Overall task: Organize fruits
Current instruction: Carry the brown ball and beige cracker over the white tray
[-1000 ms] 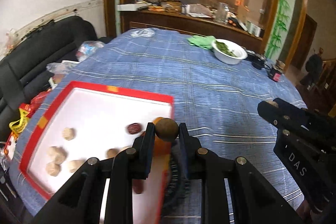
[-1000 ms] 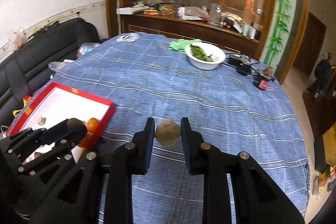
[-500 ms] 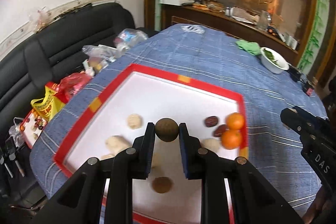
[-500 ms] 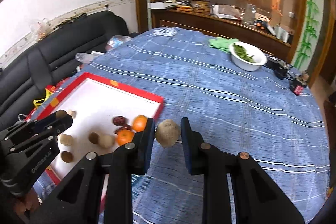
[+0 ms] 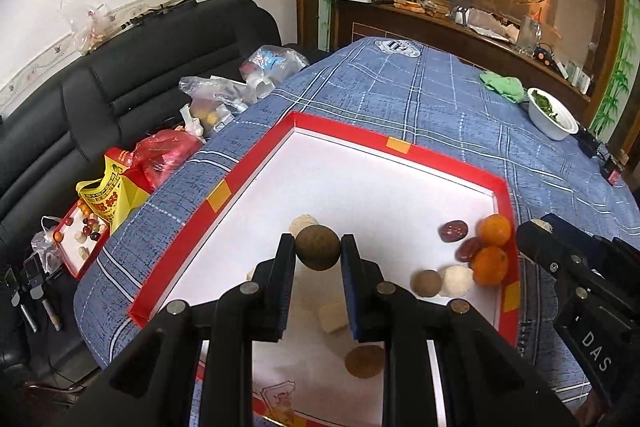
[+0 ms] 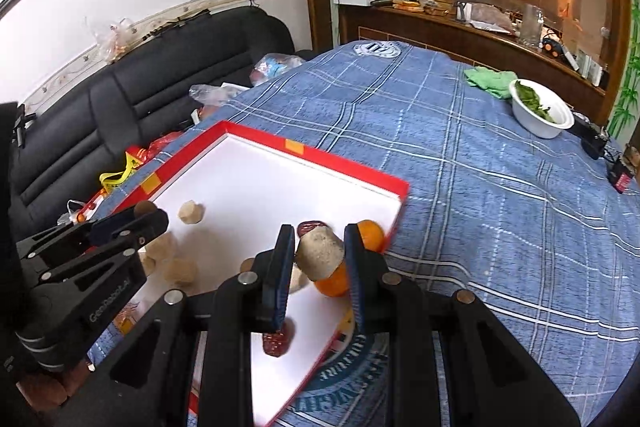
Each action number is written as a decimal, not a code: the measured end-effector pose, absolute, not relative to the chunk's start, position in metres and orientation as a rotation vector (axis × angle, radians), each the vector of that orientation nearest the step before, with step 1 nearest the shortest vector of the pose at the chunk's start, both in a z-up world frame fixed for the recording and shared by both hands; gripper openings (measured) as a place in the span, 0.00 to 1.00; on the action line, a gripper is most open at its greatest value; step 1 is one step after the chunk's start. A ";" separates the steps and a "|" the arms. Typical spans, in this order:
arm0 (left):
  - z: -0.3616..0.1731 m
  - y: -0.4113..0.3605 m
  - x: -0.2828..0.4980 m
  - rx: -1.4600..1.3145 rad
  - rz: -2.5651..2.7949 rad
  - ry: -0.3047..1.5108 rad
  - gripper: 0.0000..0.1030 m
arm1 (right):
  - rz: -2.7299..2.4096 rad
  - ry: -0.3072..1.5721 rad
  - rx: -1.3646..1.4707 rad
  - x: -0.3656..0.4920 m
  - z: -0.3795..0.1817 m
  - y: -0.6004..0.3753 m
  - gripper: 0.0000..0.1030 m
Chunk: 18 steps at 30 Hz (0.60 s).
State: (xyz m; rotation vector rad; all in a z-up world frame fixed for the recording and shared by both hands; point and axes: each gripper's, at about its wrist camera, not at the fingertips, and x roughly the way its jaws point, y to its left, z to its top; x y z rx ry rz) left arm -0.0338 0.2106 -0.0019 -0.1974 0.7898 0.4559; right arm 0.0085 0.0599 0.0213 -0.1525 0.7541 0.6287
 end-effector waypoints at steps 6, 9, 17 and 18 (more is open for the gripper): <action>-0.007 0.214 -0.028 -0.187 0.466 0.809 0.21 | 0.630 0.772 -0.149 0.014 0.017 0.065 0.26; -0.008 0.216 -0.025 -0.183 0.469 0.813 0.21 | 0.637 0.781 -0.156 0.016 0.014 0.068 0.26; -0.014 0.222 -0.018 -0.180 0.481 0.831 0.21 | 0.647 0.793 -0.159 0.021 0.008 0.079 0.26; -0.014 0.222 -0.017 -0.180 0.480 0.833 0.21 | 0.649 0.795 -0.159 0.022 0.008 0.080 0.26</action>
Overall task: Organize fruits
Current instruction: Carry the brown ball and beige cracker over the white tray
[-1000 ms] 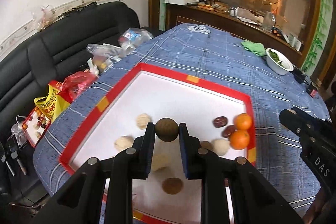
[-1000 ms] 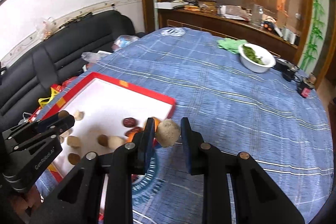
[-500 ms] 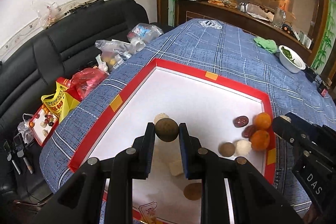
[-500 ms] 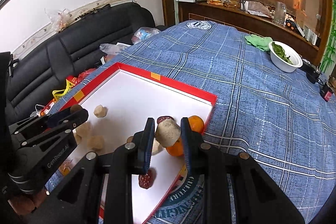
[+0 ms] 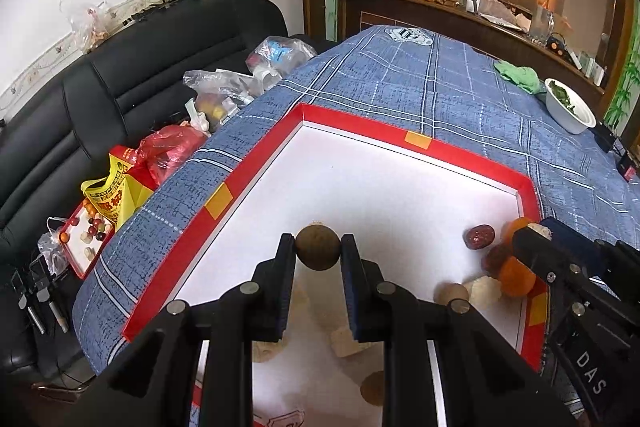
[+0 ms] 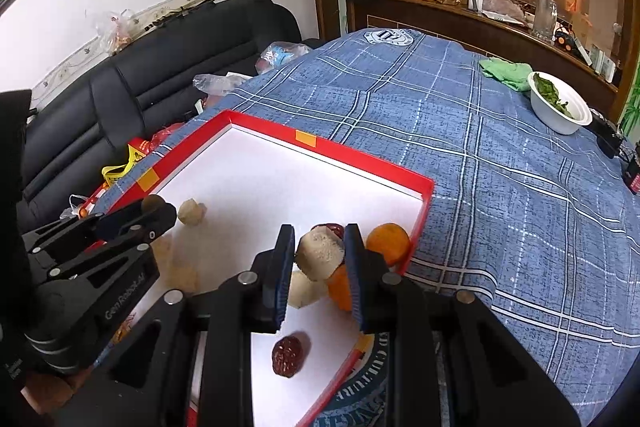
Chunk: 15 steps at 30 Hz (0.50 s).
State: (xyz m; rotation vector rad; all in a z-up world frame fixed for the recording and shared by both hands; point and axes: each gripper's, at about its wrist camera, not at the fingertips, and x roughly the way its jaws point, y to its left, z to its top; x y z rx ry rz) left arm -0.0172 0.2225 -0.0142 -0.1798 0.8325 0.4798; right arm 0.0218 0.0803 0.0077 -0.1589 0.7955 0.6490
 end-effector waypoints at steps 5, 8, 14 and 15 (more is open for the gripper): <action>-0.016 0.225 -0.013 -0.181 0.482 0.837 0.21 | 0.653 0.806 -0.162 0.026 0.003 0.087 0.27; -0.017 0.227 -0.011 -0.186 0.486 0.842 0.21 | 0.654 0.809 -0.163 0.029 0.001 0.090 0.27; -0.019 0.231 -0.008 -0.187 0.483 0.852 0.21 | 0.656 0.818 -0.172 0.032 -0.002 0.098 0.27; -0.019 0.231 -0.008 -0.187 0.483 0.852 0.21 | 0.657 0.820 -0.172 0.032 -0.003 0.099 0.27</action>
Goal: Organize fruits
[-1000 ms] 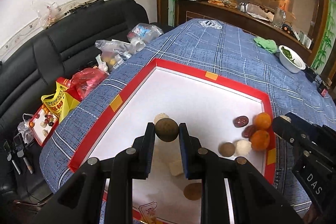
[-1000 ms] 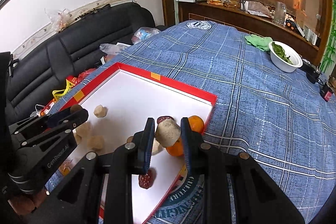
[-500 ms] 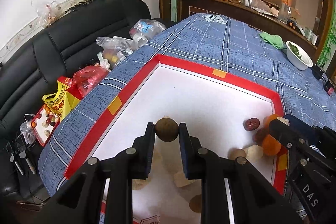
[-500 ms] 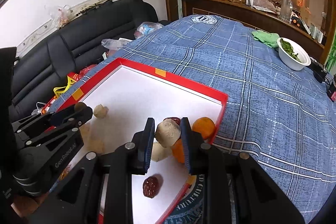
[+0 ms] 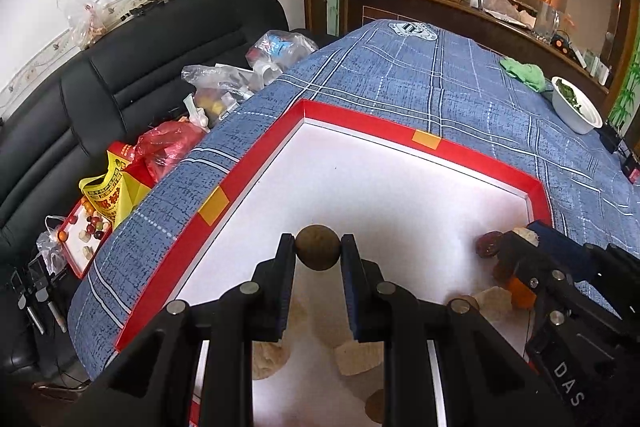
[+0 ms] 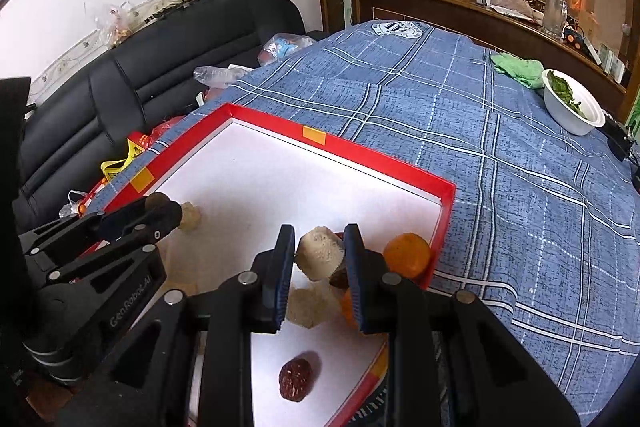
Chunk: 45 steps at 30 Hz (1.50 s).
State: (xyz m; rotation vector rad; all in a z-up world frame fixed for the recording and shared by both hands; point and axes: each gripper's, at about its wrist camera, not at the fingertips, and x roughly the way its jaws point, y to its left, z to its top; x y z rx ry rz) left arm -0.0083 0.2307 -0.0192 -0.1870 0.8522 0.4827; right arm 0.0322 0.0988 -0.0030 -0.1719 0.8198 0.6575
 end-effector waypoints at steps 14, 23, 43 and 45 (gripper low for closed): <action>-0.021 0.232 -0.008 -0.199 0.483 0.867 0.21 | 0.650 0.837 -0.195 0.032 -0.010 0.106 0.27; -0.015 0.232 -0.014 -0.190 0.515 0.840 0.70 | 0.633 0.842 -0.209 0.033 -0.011 0.103 0.42; 0.004 0.203 -0.065 -0.235 0.482 0.789 1.00 | 0.718 0.686 -0.306 -0.019 0.033 0.043 1.00; 0.006 0.201 -0.070 -0.239 0.484 0.770 1.00 | 0.719 0.679 -0.316 -0.024 0.037 0.037 1.00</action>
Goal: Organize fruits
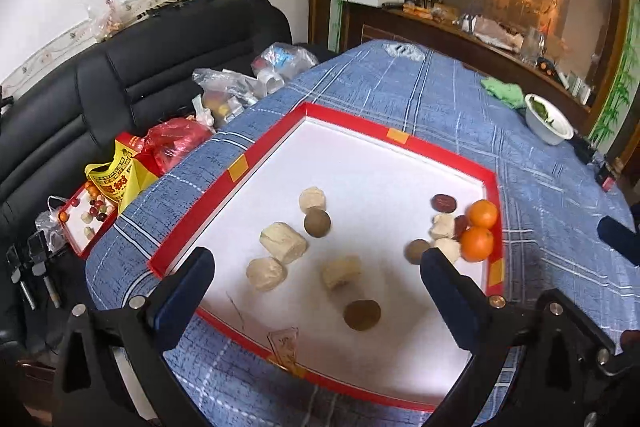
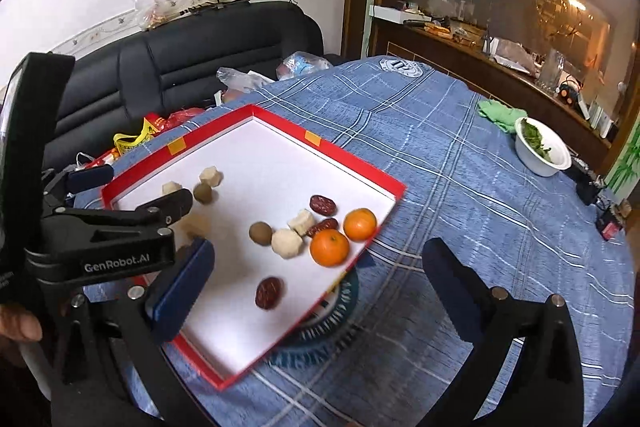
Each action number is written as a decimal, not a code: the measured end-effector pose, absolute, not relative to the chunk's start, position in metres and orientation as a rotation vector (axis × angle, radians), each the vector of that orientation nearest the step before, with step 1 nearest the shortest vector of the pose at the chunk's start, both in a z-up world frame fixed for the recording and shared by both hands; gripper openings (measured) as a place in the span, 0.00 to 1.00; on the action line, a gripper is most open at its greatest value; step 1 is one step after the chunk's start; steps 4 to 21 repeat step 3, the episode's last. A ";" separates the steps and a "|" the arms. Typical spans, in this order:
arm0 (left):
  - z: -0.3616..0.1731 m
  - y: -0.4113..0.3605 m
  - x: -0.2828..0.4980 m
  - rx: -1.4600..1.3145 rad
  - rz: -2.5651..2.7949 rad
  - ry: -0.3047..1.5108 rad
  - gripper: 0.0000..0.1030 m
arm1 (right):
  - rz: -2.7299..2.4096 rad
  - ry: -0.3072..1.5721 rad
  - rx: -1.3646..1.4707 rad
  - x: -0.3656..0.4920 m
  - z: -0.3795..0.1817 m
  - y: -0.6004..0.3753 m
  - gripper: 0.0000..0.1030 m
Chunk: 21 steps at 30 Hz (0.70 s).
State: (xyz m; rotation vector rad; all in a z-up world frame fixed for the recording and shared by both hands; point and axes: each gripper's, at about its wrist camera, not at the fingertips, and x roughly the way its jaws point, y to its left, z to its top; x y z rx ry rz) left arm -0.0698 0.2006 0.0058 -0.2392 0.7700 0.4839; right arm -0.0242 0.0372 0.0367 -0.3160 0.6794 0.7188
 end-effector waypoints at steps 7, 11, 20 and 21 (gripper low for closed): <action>0.008 0.199 -0.072 -0.219 0.501 0.769 1.00 | 0.725 0.672 -0.321 -0.031 0.040 0.035 1.00; 0.008 0.199 -0.072 -0.219 0.501 0.769 1.00 | 0.725 0.672 -0.321 -0.031 0.040 0.035 1.00; 0.008 0.199 -0.072 -0.219 0.501 0.769 1.00 | 0.725 0.672 -0.321 -0.031 0.040 0.035 1.00; 0.008 0.199 -0.072 -0.219 0.501 0.769 1.00 | 0.725 0.672 -0.321 -0.031 0.040 0.035 1.00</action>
